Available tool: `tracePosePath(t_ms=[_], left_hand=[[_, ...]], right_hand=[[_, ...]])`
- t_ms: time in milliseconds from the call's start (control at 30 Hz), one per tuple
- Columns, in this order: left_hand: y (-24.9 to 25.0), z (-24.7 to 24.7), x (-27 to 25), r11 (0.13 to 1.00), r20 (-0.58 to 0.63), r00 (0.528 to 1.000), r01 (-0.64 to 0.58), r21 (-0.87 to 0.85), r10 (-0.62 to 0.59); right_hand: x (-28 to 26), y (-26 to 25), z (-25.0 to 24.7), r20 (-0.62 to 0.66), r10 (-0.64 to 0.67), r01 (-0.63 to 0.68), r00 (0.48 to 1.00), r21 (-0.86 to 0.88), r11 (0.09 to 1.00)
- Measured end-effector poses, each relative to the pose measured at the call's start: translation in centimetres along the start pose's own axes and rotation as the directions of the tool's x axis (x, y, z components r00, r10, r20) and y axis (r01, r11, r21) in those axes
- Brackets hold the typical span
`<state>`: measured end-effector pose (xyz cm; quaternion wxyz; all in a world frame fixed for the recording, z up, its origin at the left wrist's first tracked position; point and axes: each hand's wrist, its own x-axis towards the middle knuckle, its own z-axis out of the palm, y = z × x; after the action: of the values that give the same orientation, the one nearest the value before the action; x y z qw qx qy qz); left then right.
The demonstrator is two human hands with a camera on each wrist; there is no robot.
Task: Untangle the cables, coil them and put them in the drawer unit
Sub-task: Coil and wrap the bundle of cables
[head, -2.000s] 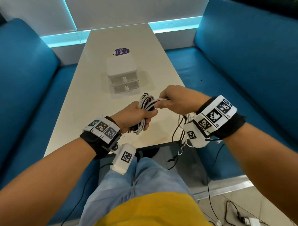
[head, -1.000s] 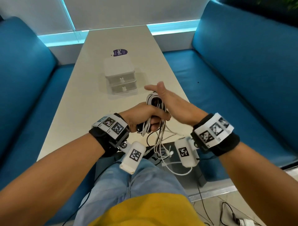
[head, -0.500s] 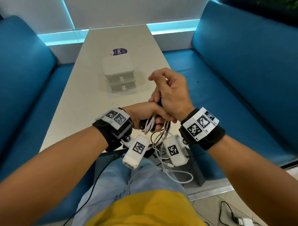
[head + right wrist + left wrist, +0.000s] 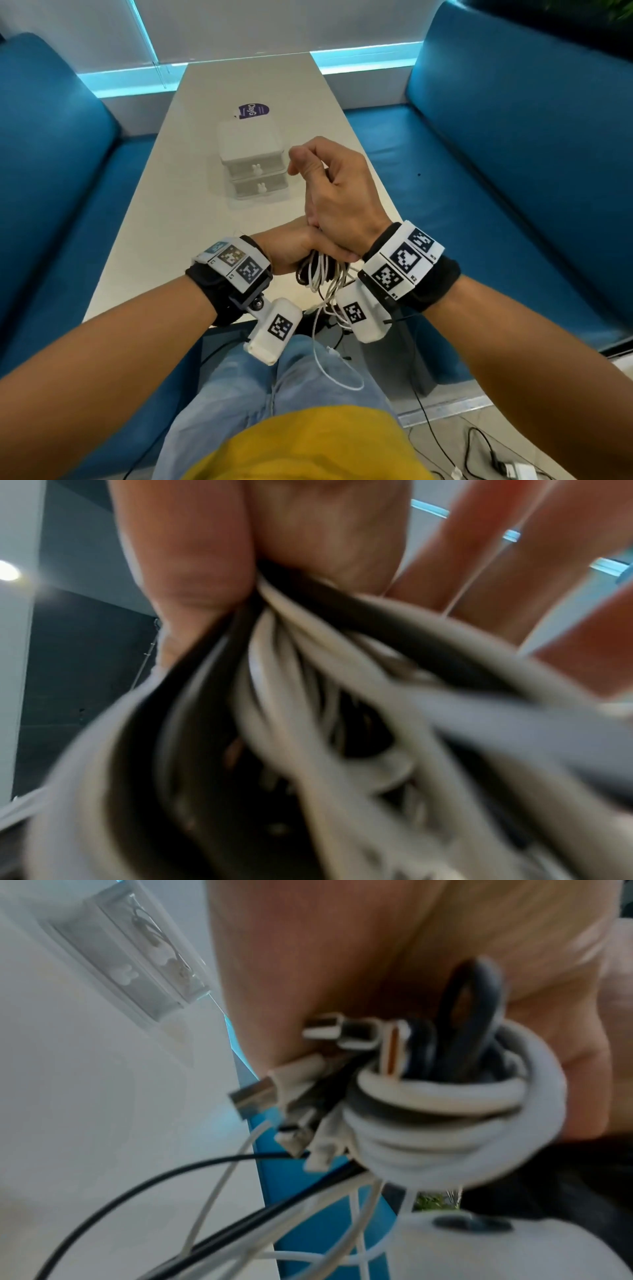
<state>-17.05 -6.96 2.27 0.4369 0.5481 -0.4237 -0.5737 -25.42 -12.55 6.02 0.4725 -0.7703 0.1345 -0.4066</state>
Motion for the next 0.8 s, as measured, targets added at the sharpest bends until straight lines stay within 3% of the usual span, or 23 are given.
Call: tracePosePath(t_ms=[200,267,367,467,633,733,800], left_hand=[[-0.5,0.8,-0.3,1.000,0.006,1.000,0.022,0.000,-0.022],[-0.5,0.6,-0.3,0.999,0.020,0.999,0.026,-0.041,-0.026],[-0.3,-0.3,-0.3,0.985,0.027,1.000,0.017,-0.173,-0.013],[0.4,-2.0,-0.6,0.938,-0.081,0.997,-0.045,-0.345,0.018],[1.3,-3.6,-0.9,0.842,-0.281,0.959,-0.176,-0.509,0.030],[0.7,-4.2,-1.3,0.802,-0.343,0.939,-0.214,-0.558,0.013],[0.5,-4.5,-1.6,0.797,-0.389,0.921,-0.233,-0.557,-0.003]], right_hand=[[-0.3,0.8,0.0,0.015,0.061,-0.061,0.998,0.048,0.997],[-0.2,0.9,-0.3,0.076,0.104,-0.112,0.992,0.120,0.986],[0.3,0.5,-1.0,0.171,0.149,-0.167,0.974,0.092,0.982],[0.6,1.4,-1.7,0.219,0.255,-0.298,0.942,0.194,0.935],[-1.4,4.2,0.2,0.486,0.348,-0.469,0.802,0.151,0.870],[-1.4,5.0,1.1,0.504,0.369,-0.508,0.781,0.169,0.844],[-1.2,5.6,1.8,0.478,0.358,-0.473,0.803,0.144,0.869]])
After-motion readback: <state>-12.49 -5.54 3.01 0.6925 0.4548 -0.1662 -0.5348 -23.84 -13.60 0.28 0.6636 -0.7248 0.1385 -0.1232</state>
